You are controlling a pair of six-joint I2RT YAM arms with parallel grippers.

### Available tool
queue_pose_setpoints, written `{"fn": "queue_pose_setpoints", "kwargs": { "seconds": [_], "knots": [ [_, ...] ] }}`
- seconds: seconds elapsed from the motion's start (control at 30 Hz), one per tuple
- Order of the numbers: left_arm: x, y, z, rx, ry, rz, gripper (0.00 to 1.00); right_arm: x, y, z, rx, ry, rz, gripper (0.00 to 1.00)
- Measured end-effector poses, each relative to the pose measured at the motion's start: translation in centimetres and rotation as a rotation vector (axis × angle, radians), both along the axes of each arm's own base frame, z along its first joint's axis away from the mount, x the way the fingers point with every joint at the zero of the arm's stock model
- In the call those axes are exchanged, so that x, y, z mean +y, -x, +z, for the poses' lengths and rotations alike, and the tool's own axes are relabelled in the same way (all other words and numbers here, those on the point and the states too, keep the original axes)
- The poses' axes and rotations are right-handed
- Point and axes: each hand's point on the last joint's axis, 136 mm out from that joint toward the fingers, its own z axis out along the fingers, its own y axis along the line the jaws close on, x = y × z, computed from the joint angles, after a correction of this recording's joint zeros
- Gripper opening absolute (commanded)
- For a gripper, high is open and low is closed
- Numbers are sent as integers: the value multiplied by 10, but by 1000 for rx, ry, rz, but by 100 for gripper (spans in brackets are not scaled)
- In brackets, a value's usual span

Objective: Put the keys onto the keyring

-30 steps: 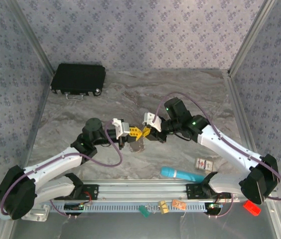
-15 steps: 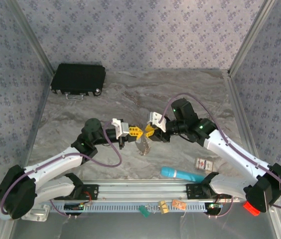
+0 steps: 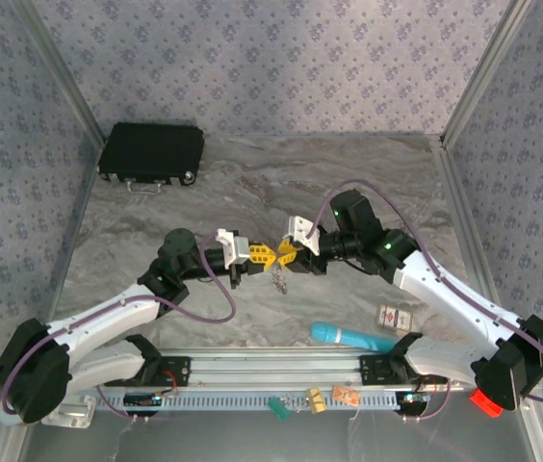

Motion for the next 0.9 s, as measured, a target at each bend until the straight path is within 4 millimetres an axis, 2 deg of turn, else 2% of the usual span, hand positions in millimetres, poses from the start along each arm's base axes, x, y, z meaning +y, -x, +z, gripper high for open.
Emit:
{"fn": "queue_pose_setpoints", "kwargs": {
  "seconds": [0.1,0.2,0.33,0.37,0.57,0.9],
  "knots": [
    [0,0,0,0,0,0,0,1,0,1,-1,-6,4,17],
    [0,-1,0,1,0,7,0,3,2,0,10,-7,9,0],
    [1,-6,-2,4,-5,34,27,3,0,-2,6,3,2,0],
    [2,-7,-2,-4,-11,44,28,2,-1,-4,5,16,-5,0],
    [5,-13,-19,10,-112,86,28,-5,-9,-20,-18,150,-40,0],
    [4,-14,-27,8,-185,88,24,-3,-2,-22,-83,280,2,0]
  ]
}}
